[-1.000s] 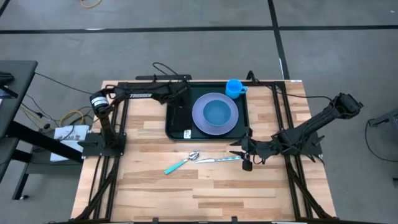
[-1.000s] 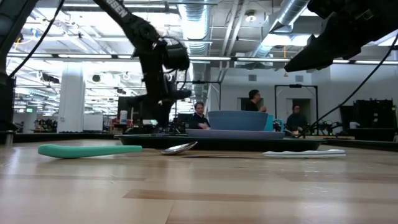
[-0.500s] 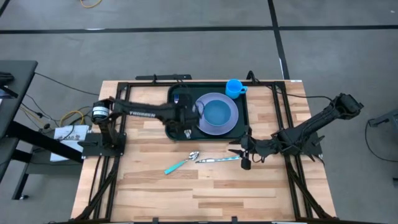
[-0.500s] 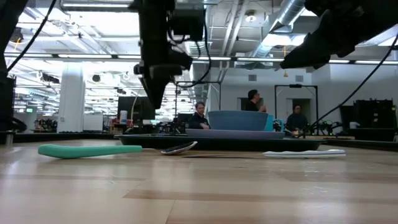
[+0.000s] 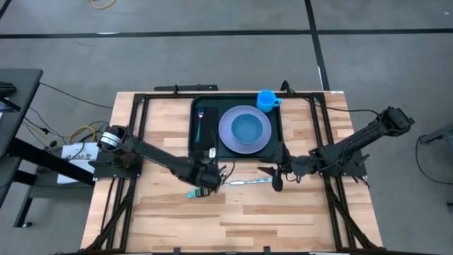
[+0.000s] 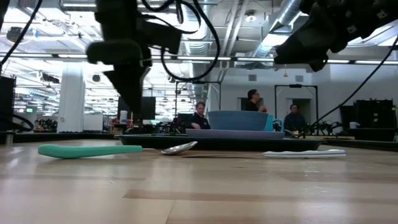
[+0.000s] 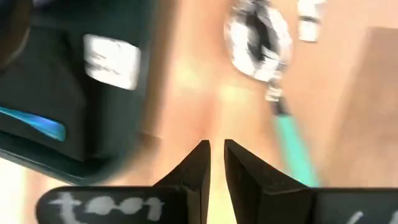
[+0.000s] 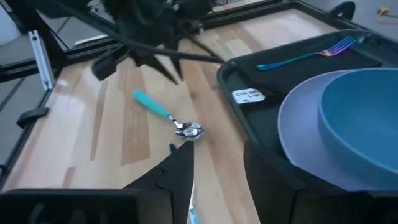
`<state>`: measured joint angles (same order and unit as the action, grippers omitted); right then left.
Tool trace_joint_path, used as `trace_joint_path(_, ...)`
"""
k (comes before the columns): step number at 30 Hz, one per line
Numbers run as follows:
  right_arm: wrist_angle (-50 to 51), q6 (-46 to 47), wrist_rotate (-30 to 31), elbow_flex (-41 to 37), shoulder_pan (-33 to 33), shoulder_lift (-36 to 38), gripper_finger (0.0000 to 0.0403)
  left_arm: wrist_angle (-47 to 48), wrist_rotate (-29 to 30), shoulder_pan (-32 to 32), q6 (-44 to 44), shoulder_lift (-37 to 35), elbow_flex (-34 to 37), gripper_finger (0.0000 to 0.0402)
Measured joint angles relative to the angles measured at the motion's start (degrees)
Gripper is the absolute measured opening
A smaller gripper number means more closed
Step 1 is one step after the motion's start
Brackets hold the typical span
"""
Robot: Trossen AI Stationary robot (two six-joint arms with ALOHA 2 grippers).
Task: Set up tray
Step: Put the light blue spoon on top of the napkin to the left of the blue fork on the black serving tray
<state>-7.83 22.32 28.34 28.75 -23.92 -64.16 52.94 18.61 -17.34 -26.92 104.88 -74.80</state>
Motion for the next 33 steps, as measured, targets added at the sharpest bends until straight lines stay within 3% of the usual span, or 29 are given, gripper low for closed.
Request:
trace_joint_path(6, 0.0, 1.7, 0.0, 0.0, -2.2, 0.0, 0.0131, 0.2, -8.0, -2.6, -10.7, 0.0, 0.1, 0.0036)
trace_joint_path(10, 0.0, 1.7, 0.0, 0.0, -3.5, 0.0, 0.0131, 0.0, -9.1, -3.3, -13.5, 0.0, 0.1, 0.0036)
trace_joint_path(26, 0.8, -4.8, 0.0, 0.0, -5.2, 0.0, 0.0131, -7.9, -11.8, 0.5, -13.1, 0.2, 0.1, 0.0038)
trace_joint_path(33, 2.0, -4.9, 0.0, 0.0, -5.2, 0.0, 0.0131, -7.9, -11.3, 3.5, -10.7, 0.2, 0.1, 0.0084)
